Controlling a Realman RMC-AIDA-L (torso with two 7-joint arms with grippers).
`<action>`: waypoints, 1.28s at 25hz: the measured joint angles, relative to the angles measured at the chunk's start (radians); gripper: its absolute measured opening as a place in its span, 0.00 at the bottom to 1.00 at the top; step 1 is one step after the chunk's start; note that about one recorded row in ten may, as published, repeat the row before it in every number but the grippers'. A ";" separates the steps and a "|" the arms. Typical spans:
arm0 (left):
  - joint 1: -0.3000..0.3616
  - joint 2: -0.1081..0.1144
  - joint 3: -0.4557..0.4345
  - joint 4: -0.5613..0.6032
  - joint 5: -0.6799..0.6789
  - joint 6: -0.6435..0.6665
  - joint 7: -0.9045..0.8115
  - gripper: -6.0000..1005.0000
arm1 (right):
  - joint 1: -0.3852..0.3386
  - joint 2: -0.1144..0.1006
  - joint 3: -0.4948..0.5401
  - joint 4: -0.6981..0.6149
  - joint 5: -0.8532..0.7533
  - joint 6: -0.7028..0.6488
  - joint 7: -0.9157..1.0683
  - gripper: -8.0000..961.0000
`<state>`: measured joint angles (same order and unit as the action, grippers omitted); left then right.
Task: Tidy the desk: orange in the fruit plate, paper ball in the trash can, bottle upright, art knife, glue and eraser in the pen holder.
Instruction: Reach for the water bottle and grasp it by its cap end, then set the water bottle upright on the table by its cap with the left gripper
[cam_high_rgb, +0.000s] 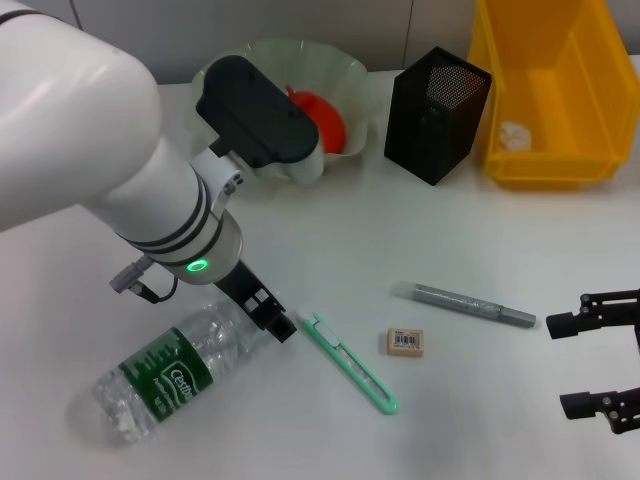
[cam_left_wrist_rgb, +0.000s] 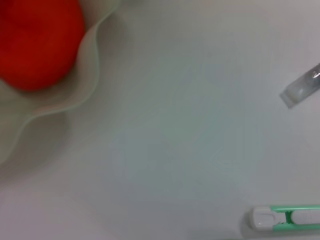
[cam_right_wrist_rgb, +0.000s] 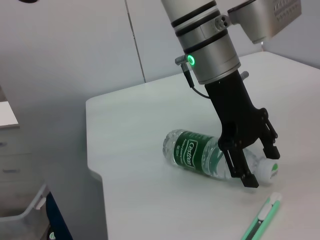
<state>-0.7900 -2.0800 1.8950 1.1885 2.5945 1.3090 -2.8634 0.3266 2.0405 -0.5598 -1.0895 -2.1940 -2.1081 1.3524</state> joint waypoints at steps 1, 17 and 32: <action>-0.001 0.000 0.004 0.000 0.000 -0.001 0.000 0.81 | 0.000 0.000 0.000 0.000 0.000 0.000 0.000 0.81; -0.028 0.000 0.073 -0.017 0.003 -0.010 0.050 0.54 | 0.003 0.000 0.003 0.003 0.004 0.005 -0.004 0.81; 0.042 0.006 0.027 0.140 0.047 -0.012 0.062 0.46 | 0.015 -0.008 0.012 0.039 0.008 0.005 -0.004 0.81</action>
<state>-0.7477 -2.0741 1.9221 1.3282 2.6416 1.2969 -2.8011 0.3413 2.0324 -0.5477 -1.0505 -2.1865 -2.1031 1.3483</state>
